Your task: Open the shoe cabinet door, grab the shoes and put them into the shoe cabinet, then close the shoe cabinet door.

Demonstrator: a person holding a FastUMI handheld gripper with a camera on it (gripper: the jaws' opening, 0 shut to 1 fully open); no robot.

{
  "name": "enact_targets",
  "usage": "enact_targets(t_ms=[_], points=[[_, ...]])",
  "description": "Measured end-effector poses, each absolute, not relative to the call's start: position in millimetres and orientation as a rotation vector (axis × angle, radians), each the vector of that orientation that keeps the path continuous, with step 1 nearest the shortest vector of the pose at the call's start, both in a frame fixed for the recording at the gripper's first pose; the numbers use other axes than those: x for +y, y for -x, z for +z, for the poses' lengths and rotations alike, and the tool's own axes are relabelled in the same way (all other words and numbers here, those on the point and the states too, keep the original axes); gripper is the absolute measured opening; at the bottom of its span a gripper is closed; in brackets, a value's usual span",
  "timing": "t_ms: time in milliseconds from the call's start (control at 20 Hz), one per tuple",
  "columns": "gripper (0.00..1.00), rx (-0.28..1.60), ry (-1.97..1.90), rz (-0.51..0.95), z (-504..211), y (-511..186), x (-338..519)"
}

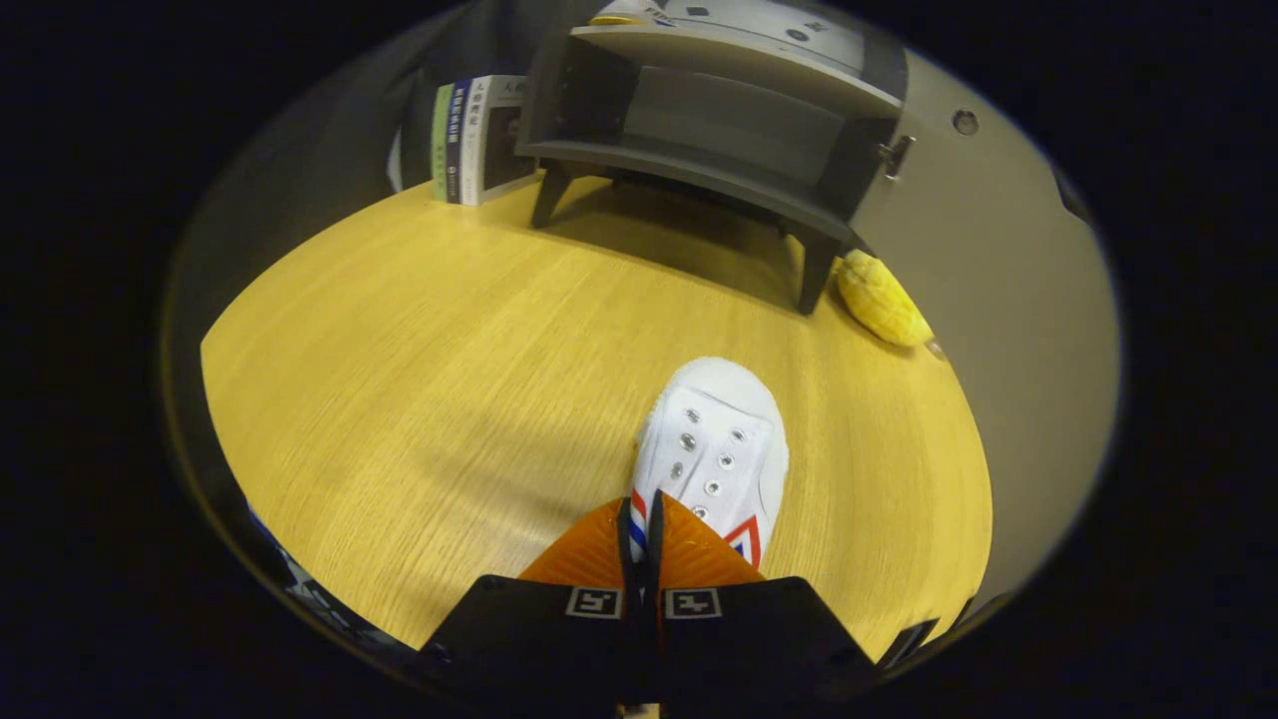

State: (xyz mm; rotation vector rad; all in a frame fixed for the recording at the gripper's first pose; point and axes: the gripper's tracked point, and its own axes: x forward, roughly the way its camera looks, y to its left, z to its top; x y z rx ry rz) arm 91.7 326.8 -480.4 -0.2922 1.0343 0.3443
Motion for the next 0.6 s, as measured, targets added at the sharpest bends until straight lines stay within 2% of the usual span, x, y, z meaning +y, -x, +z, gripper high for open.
enact_targets(t_ms=[250, 600], points=[[0.01, 1.008, 0.091, 0.291, -455.4, -106.1, 323.4], [0.01, 0.885, -0.031, 0.324, -374.2, -141.9, 343.6]])
